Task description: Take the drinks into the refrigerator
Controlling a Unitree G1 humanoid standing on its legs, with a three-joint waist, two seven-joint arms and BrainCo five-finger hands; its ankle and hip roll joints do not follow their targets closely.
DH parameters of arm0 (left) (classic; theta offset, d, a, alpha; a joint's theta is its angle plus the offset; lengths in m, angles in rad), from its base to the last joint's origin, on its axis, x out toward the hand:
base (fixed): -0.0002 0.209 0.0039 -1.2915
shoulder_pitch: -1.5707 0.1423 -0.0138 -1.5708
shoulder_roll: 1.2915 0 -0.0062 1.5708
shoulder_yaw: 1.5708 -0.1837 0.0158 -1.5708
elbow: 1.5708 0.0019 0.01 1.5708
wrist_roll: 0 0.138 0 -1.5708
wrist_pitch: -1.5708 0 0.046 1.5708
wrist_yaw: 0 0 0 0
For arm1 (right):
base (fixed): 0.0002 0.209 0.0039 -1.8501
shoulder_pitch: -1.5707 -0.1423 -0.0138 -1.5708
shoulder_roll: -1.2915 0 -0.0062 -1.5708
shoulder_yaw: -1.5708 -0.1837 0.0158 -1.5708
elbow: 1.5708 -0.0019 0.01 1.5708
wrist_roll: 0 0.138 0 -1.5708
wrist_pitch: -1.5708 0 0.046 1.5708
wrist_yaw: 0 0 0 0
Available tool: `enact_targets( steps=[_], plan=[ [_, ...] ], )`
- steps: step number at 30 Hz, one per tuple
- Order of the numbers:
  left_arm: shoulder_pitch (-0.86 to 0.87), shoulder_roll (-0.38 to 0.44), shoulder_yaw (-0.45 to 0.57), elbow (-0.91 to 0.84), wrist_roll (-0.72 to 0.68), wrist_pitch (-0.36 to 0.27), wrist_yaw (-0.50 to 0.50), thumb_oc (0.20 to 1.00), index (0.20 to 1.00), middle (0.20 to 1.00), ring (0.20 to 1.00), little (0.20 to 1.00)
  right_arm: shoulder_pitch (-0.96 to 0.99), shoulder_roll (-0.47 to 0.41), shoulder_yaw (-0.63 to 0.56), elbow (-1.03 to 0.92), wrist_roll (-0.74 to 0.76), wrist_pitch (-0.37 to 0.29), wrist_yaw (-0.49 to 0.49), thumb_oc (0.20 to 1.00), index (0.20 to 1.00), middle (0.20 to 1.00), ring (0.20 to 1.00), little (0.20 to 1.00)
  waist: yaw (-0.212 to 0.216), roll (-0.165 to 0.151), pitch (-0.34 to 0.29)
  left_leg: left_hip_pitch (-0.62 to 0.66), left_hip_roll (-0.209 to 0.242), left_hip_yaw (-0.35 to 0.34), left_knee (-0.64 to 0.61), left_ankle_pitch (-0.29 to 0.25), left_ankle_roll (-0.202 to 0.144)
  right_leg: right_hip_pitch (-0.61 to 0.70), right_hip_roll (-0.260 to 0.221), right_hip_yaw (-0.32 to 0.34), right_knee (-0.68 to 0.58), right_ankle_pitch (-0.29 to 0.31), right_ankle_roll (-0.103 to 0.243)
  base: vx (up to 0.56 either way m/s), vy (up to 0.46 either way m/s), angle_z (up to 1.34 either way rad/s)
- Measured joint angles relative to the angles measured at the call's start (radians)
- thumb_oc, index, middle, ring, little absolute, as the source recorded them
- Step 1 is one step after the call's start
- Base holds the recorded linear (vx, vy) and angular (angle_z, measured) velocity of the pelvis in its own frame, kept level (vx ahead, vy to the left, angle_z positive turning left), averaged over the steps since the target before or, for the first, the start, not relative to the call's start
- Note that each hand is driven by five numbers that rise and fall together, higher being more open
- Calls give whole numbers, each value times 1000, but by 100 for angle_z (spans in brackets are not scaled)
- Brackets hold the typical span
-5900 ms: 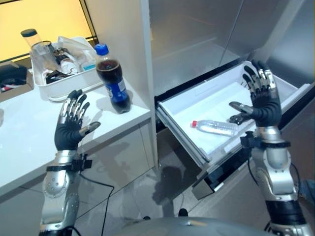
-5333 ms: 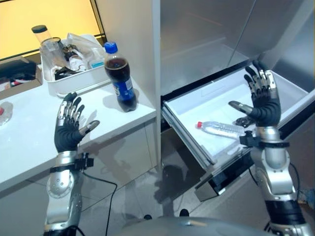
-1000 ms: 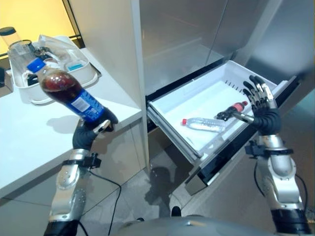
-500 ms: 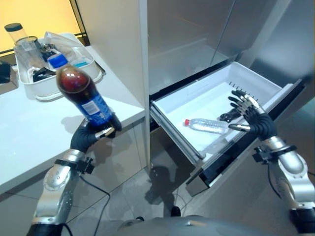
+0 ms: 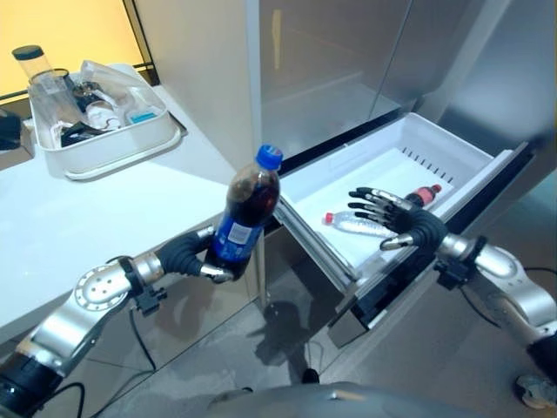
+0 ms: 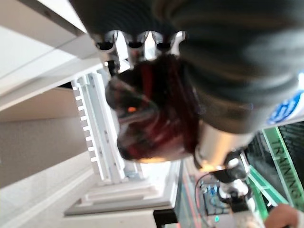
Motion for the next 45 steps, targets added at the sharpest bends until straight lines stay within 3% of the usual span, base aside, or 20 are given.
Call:
enact_targets(
  steps=[7,17,31,45],
  plan=[
    [-24,-12,-3,0,12,0,5,200,200,200,200,200,-12,115,13,-30,37,1,-6,1000,1000,1000,1000,1000,-1,2,1,1,1,1,0,0,0,0,1,2,0,1,-1,0,0,0],
    [-34,-70,-46,2,119,0,16,200,200,200,200,200,-24,321,188,-57,198,68,-5,1000,1000,1000,1000,1000,2,12,2,3,1,2,0,0,0,1,1,1,0,0,0,0,0,0],
    [-88,-109,-126,5,156,0,27,200,200,200,200,200,-249,410,349,16,196,74,-50,1000,1000,1000,1000,1000,5,20,-2,4,1,2,0,0,0,2,1,2,0,4,-6,0,0,0],
    [-89,-111,-126,21,154,16,65,200,200,200,200,200,-328,481,390,89,143,69,-77,1000,1000,1000,1000,1000,35,32,-28,4,0,1,0,0,0,3,0,2,0,4,-7,0,0,0]
  ],
)
